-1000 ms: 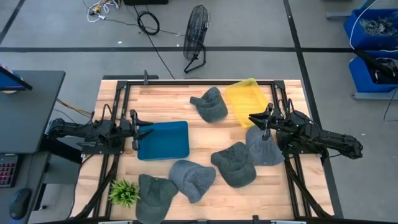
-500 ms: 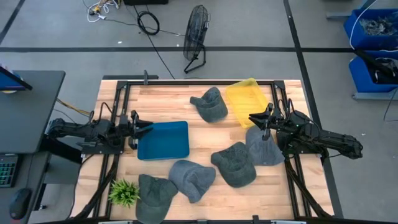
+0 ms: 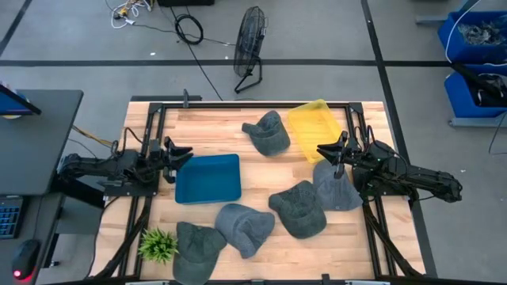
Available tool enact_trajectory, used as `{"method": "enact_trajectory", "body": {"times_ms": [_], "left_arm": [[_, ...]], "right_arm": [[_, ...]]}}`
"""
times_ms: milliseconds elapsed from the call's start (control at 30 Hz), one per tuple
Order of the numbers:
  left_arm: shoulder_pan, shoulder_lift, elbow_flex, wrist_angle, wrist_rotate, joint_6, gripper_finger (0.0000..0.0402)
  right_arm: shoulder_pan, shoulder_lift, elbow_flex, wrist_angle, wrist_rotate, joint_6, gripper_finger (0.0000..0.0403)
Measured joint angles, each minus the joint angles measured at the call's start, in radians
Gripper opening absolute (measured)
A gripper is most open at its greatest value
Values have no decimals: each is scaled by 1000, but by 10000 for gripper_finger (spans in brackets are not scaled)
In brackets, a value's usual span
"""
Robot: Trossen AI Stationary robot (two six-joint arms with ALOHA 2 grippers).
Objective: Pick & Place hat
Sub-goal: Put the top green cap into the yellow bin
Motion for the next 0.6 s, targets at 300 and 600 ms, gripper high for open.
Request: {"method": "enact_trajectory", "body": {"times_ms": [300, 600], "left_arm": [[11, 128, 234, -169, -1, 149, 129], [11, 399, 452, -310, -43, 255, 184]], "right_arm": [[0, 0, 0, 0, -4, 0, 80], [0, 0, 0, 0, -4, 0, 80]]}}
